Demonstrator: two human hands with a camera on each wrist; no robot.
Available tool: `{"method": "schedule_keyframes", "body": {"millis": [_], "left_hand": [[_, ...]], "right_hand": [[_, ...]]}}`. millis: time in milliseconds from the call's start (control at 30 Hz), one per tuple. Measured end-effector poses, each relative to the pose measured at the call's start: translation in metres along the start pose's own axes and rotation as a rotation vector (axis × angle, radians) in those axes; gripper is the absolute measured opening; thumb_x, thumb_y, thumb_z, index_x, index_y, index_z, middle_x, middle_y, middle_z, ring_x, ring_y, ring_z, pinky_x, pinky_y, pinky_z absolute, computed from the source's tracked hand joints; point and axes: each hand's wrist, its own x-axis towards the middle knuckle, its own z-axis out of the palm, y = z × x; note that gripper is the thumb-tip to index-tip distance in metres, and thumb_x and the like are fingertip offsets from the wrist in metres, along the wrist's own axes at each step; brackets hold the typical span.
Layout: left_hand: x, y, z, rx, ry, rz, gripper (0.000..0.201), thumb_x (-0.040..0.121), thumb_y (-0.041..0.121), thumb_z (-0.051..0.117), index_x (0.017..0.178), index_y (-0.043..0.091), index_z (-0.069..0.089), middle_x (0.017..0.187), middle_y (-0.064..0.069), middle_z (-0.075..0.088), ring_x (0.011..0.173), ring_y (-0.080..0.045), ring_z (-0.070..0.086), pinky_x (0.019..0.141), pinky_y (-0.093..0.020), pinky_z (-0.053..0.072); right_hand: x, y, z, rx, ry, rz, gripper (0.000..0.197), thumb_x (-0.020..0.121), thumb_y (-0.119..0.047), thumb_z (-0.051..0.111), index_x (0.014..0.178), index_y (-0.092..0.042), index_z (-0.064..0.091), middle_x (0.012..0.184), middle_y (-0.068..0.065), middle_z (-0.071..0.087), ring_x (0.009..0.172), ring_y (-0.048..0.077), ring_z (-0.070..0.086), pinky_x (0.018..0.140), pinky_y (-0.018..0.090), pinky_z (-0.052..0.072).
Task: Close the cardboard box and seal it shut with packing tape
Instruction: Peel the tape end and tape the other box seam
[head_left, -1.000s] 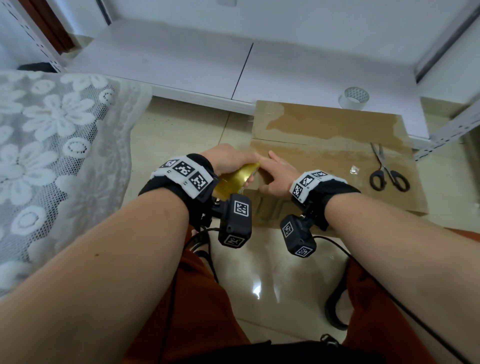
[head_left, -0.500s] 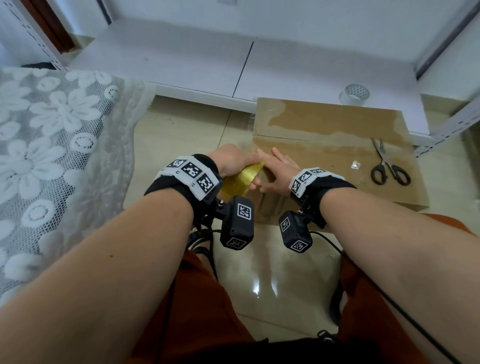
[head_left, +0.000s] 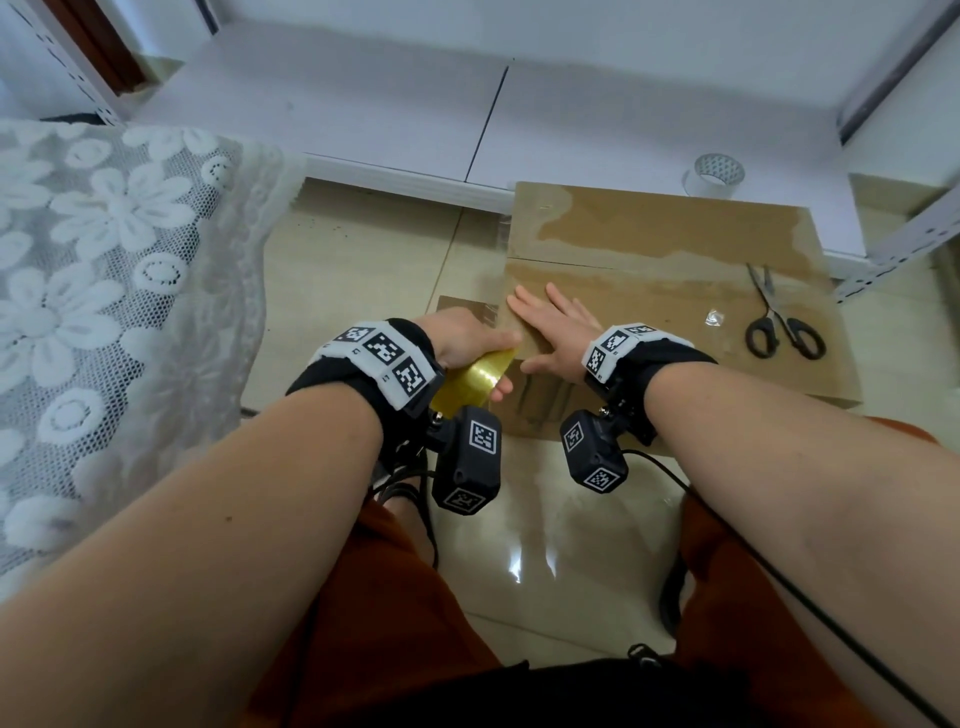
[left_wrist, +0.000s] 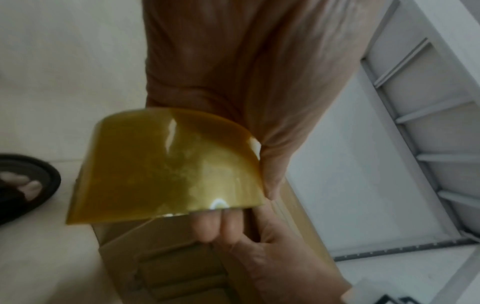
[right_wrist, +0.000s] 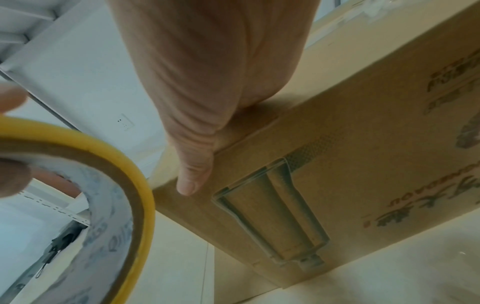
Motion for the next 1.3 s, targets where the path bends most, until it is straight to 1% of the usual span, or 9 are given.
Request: {"method": "schedule_keyframes", "body": {"millis": [167,567,667,767,933,1100,1167,1233,1300], "left_hand": [[0.003,-0.010,0.001,-0.040,-0.012,-0.028,0.045,0.099,0.038,0.048,0.109,-0.005,0.054,0.061,-0.008,0.070,0.052,-0.017,0.067,0.068,-0.035,0.057],[0.007,-0.032,0.010,-0.075,-0.038,-0.065,0.051,0.100,0.036,0.046,0.114,-0.012,0.053,0.057,-0.010,0.068,0.046,-0.018,0.065,0.047,-0.025,0.056],[0.011,-0.035,0.008,-0.083,-0.048,-0.091,0.051,0.100,0.039,0.045,0.109,-0.011,0.055,0.059,-0.008,0.069,0.049,-0.018,0.066,0.058,-0.028,0.057],[0.018,-0.045,0.016,-0.087,-0.082,-0.132,0.059,0.100,0.040,0.044,0.124,-0.014,0.048,0.064,-0.010,0.070,0.052,-0.022,0.067,0.074,-0.038,0.056],[0.028,-0.050,0.025,-0.130,-0.059,-0.168,0.059,0.100,0.040,0.044,0.127,-0.013,0.046,0.060,-0.009,0.070,0.048,-0.018,0.066,0.067,-0.034,0.056],[0.038,-0.050,0.028,-0.135,-0.032,-0.222,0.060,0.099,0.041,0.046,0.130,-0.011,0.042,0.064,-0.014,0.070,0.055,-0.024,0.066,0.094,-0.048,0.049],[0.040,-0.049,0.030,-0.106,-0.029,-0.216,0.058,0.099,0.041,0.046,0.130,-0.008,0.042,0.064,-0.013,0.071,0.058,-0.023,0.067,0.087,-0.045,0.053],[0.042,-0.049,0.029,-0.082,-0.030,-0.220,0.055,0.100,0.042,0.045,0.128,-0.005,0.043,0.065,-0.011,0.072,0.057,-0.021,0.068,0.067,-0.036,0.057],[0.043,-0.048,0.029,-0.065,-0.038,-0.219,0.053,0.100,0.042,0.044,0.124,-0.005,0.044,0.065,-0.010,0.072,0.057,-0.020,0.069,0.056,-0.030,0.055]], "right_hand": [[0.000,0.001,0.001,-0.020,0.002,-0.005,0.089,0.089,-0.039,0.061,0.153,-0.030,-0.001,0.159,-0.013,-0.009,0.147,0.018,-0.013,0.119,0.040,-0.006],[-0.003,-0.001,-0.002,-0.021,-0.007,-0.007,0.087,0.091,-0.038,0.060,0.153,-0.029,-0.001,0.159,-0.013,-0.010,0.147,0.017,-0.014,0.120,0.039,-0.006],[-0.002,-0.001,-0.001,-0.015,-0.008,-0.008,0.088,0.090,-0.038,0.060,0.153,-0.029,-0.001,0.159,-0.013,-0.011,0.146,0.017,-0.014,0.119,0.039,-0.007],[-0.002,0.000,-0.001,-0.016,-0.006,-0.007,0.088,0.090,-0.039,0.060,0.153,-0.030,-0.001,0.159,-0.014,-0.011,0.146,0.017,-0.015,0.119,0.040,-0.007],[-0.002,0.001,-0.001,-0.016,0.000,-0.013,0.089,0.090,-0.039,0.061,0.153,-0.029,-0.001,0.159,-0.013,-0.011,0.146,0.017,-0.014,0.119,0.040,-0.007],[-0.002,-0.001,-0.004,0.015,-0.025,-0.004,0.088,0.087,-0.056,0.055,0.153,-0.031,0.002,0.159,-0.015,-0.009,0.146,0.016,-0.014,0.117,0.039,-0.009],[-0.001,-0.002,-0.005,0.056,-0.019,0.021,0.078,0.090,-0.060,0.045,0.152,-0.033,0.006,0.159,-0.016,-0.007,0.147,0.015,-0.013,0.117,0.040,-0.008],[0.001,-0.003,-0.005,0.081,-0.009,0.030,0.073,0.092,-0.062,0.038,0.152,-0.034,0.007,0.159,-0.016,-0.006,0.147,0.014,-0.012,0.117,0.040,-0.008],[0.001,-0.002,-0.001,0.056,0.012,0.011,0.076,0.090,-0.064,0.040,0.152,-0.034,0.007,0.159,-0.016,-0.005,0.147,0.015,-0.011,0.117,0.041,-0.007]]}}
